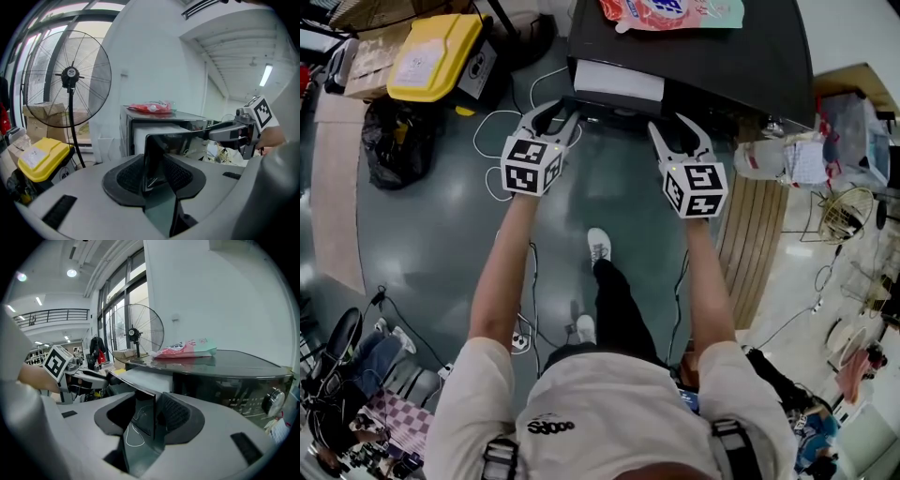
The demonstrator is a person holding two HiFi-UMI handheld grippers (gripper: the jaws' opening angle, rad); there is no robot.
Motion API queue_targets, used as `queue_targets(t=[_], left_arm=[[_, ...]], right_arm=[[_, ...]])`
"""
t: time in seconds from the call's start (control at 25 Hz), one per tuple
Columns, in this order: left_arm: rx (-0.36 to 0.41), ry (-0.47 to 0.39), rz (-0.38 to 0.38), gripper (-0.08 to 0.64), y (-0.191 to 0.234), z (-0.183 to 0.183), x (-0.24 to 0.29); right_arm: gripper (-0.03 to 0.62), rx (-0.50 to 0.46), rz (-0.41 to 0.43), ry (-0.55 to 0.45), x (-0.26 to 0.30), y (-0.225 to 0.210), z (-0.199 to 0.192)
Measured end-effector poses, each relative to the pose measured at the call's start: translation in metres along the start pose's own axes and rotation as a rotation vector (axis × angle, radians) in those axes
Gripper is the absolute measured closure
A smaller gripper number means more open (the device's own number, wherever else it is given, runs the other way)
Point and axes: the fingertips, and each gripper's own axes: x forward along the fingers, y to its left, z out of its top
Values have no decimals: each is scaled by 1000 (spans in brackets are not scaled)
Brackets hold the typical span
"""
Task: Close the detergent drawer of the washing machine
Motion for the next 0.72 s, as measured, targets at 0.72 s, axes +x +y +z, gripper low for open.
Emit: queue_targets(t=[0.72], left_arm=[[-2, -45, 12, 422, 17, 13, 28]], right_arm=[[411, 42, -30, -25, 27, -20, 12]])
